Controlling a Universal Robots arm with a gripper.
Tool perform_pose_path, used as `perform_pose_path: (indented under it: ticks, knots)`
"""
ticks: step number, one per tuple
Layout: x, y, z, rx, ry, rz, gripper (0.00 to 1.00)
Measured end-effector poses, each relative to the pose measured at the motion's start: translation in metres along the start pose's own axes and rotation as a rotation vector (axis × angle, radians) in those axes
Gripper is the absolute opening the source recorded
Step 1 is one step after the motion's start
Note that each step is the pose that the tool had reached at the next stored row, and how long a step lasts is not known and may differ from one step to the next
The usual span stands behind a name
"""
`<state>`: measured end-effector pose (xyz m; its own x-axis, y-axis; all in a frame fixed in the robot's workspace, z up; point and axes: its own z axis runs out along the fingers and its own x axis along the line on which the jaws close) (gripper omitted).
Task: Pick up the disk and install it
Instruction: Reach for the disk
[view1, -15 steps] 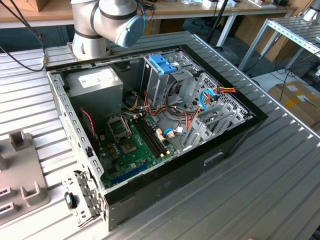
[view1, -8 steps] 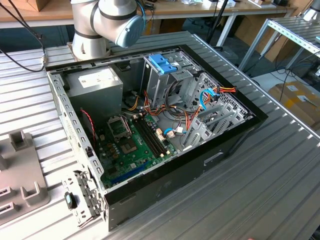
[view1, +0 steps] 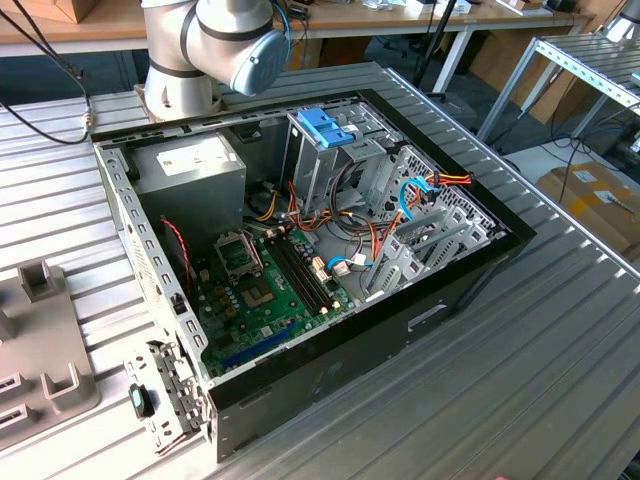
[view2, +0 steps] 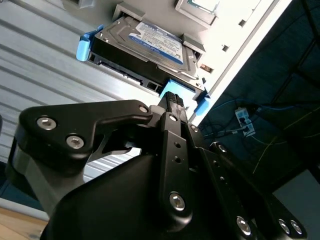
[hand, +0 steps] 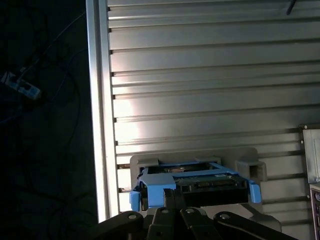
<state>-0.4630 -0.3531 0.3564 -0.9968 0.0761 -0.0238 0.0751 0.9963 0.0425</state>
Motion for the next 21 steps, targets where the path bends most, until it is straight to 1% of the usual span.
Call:
perform_pose_path:
  ticks: [3,7,8,11,12,17,18,19,21]
  knots:
    - [0.0012,-0.0002,0.0033,0.0009,0.0023,0.0,0.11]
    - [0.0012,-0.0002,0.0036,0.0016,0.0026,0.0,0.11]
    - [0.0012,-0.0002,0.0039,0.0026,0.0063,0.0,0.11]
    - [0.0012,-0.0003,0.0045,0.0088,0.0225,0.001,0.11]
    - [0.0012,-0.0003,0.0047,0.0112,0.0241,0.001,0.11]
    - [0.001,-0.0002,0.0047,0.0289,0.0233,0.001,0.11]
    - [0.0005,-0.0002,0.005,0.0402,0.0223,0.0,0.11]
    - [0.0001,-0.0002,0.0052,0.0491,0.0218,0.0,0.11]
    - [-0.0006,-0.0003,0.006,0.0549,0.0214,-0.001,0.11]
